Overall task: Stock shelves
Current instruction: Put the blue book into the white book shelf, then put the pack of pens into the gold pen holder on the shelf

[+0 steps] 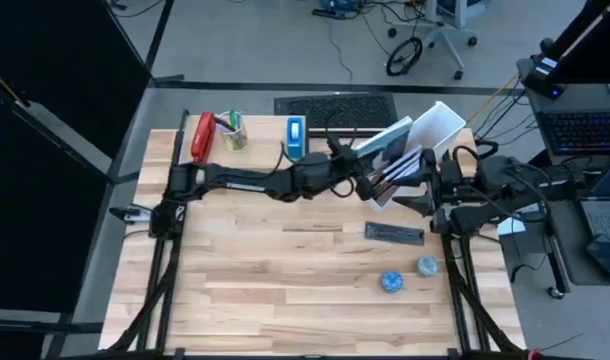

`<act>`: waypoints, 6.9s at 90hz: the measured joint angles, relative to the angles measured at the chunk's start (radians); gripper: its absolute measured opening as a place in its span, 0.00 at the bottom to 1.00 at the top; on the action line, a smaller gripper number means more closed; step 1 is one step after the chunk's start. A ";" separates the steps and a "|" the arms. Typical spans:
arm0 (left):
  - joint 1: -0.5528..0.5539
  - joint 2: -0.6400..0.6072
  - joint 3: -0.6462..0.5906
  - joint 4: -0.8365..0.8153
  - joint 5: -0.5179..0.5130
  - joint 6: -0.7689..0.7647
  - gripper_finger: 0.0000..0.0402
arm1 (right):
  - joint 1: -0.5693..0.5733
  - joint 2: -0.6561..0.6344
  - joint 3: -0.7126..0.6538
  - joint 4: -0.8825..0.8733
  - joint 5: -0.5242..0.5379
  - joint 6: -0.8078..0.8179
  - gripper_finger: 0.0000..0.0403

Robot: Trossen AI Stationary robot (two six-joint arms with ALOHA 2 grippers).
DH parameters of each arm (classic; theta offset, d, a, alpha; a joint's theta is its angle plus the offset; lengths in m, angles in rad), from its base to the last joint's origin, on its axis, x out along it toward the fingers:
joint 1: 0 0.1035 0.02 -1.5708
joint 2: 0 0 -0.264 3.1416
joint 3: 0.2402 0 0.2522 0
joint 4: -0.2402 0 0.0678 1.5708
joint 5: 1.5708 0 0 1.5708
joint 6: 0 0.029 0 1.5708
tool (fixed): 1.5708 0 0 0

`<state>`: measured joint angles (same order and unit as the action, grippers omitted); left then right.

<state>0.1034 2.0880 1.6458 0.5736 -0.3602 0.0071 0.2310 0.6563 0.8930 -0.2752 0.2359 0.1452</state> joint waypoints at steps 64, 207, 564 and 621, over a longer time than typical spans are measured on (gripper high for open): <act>0.033 0.280 0.195 0.159 0.055 -0.089 0.03 | 0.000 0.018 0.000 0.000 0.000 0.000 0.41; 0.016 0.293 0.263 -0.044 0.072 0.062 0.56 | 0.000 0.018 -0.001 -0.017 -0.001 0.001 0.41; -0.114 -0.263 -0.344 -0.947 0.207 -0.211 0.45 | 0.002 0.675 -0.270 -0.277 -0.088 0.420 0.02; -0.119 -0.198 -0.344 -0.946 0.221 -0.225 0.45 | 0.006 0.784 -0.266 -0.237 -0.103 0.434 0.01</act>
<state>-0.0154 1.8896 1.3014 -0.3724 -0.1394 -0.2184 0.2375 1.4399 0.6266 -0.5121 0.1333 0.5794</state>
